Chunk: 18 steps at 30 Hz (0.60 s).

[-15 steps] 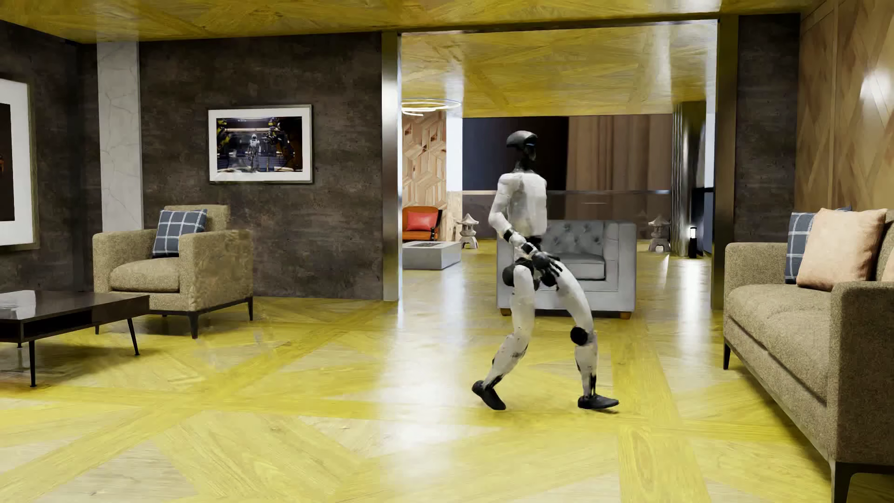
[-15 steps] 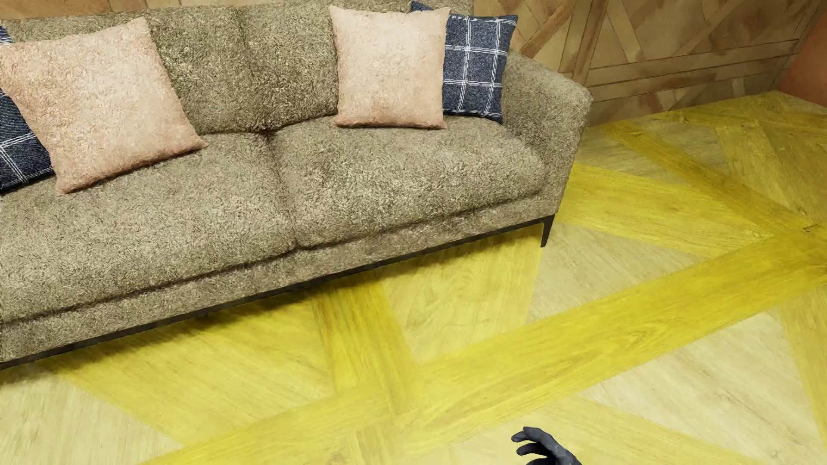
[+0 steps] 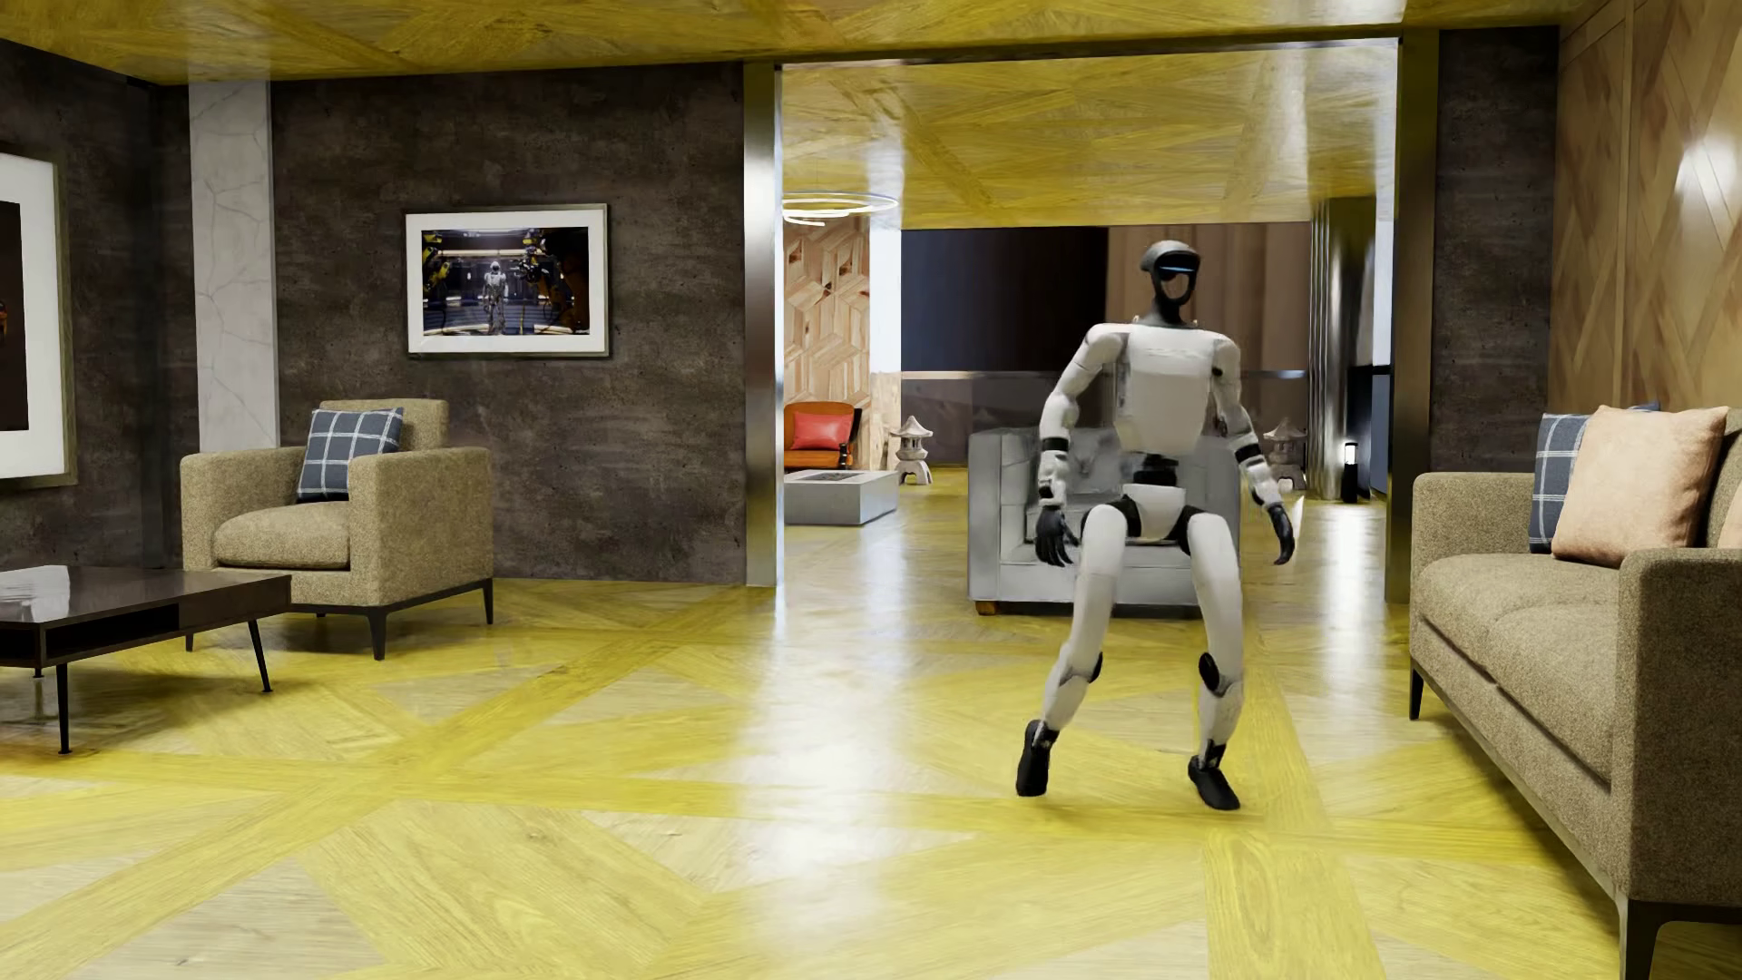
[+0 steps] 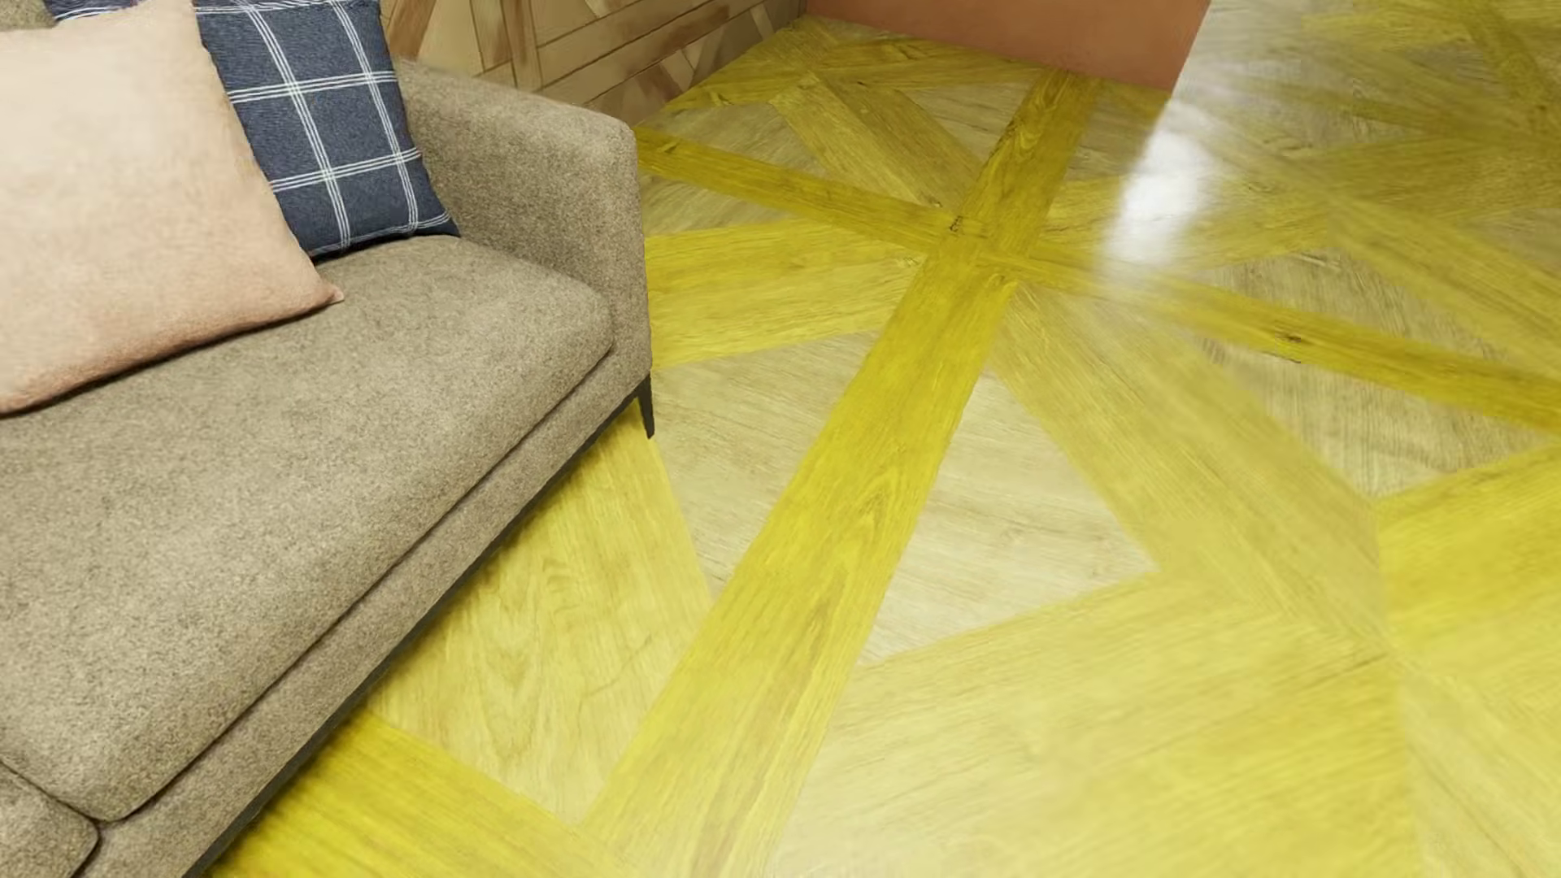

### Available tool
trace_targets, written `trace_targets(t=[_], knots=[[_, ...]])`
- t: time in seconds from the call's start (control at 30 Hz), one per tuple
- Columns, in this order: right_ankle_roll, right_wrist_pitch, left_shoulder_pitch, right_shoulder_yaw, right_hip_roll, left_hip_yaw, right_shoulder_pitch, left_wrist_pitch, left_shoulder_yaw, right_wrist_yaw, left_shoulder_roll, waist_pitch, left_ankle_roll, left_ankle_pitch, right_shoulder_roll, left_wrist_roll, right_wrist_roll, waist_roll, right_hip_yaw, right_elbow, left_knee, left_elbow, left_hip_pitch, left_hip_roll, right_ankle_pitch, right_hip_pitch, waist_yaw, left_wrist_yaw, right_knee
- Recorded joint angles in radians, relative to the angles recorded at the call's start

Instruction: Walk towards the coffeetable

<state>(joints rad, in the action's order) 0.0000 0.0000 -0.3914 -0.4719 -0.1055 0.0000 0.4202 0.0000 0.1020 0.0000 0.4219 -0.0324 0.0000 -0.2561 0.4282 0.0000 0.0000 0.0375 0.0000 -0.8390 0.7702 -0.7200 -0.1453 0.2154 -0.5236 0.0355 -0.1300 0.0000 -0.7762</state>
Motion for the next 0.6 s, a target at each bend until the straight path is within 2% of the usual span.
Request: trace_targets(t=[0.03,0.07,0.17,0.27,0.37,0.53,0.6], knots=[[0.0,0.0,0.011,0.051,-0.011,0.0,-0.008,0.0,-0.058,0.0,0.007,0.005,0.0,-0.017,-0.015,0.0,0.0,-0.01,0.0,-0.031,0.0,-0.016,0.008,-0.001,-0.003,0.017,-0.003,0.0,0.018],[0.0,0.0,0.02,0.046,-0.014,0.0,-0.009,0.0,-0.063,0.0,0.014,0.007,0.0,-0.028,-0.001,0.0,0.0,-0.01,0.0,-0.031,0.009,-0.037,0.022,0.002,-0.004,0.027,-0.002,0.0,0.034],[0.0,0.0,0.027,0.083,-0.018,0.0,-0.031,0.0,-0.041,0.0,0.037,0.003,0.0,-0.063,0.01,0.0,0.0,-0.012,0.0,0.003,0.014,-0.068,0.034,0.006,0.082,0.073,0.03,0.0,0.062],[0.0,0.0,0.034,0.12,0.001,0.0,-0.05,0.0,0.002,0.0,0.048,-0.009,0.0,-0.083,0.005,0.0,0.0,0.001,0.0,0.023,0.037,-0.067,0.024,0.034,0.187,0.08,0.079,0.0,0.111],[0.0,0.0,0.022,0.123,0.006,0.0,-0.049,0.0,0.015,0.0,0.038,-0.017,0.0,-0.058,-0.002,0.0,0.0,-0.006,0.0,0.057,0.01,-0.022,0.048,0.045,0.273,0.141,0.086,0.0,0.129],[0.0,0.0,0.083,0.095,0.04,0.0,-0.049,0.0,0.112,0.0,0.025,-0.052,0.0,-0.071,-0.024,0.0,0.0,0.001,0.0,0.026,-0.044,0.009,0.065,0.05,0.288,0.25,0.147,0.0,0.132],[0.0,0.0,0.114,0.049,0.046,0.0,-0.024,0.0,0.128,0.0,0.036,-0.059,0.0,-0.075,-0.034,0.0,0.0,-0.006,0.0,0.021,-0.04,0.073,0.049,0.059,0.337,0.29,0.159,0.0,0.135]])
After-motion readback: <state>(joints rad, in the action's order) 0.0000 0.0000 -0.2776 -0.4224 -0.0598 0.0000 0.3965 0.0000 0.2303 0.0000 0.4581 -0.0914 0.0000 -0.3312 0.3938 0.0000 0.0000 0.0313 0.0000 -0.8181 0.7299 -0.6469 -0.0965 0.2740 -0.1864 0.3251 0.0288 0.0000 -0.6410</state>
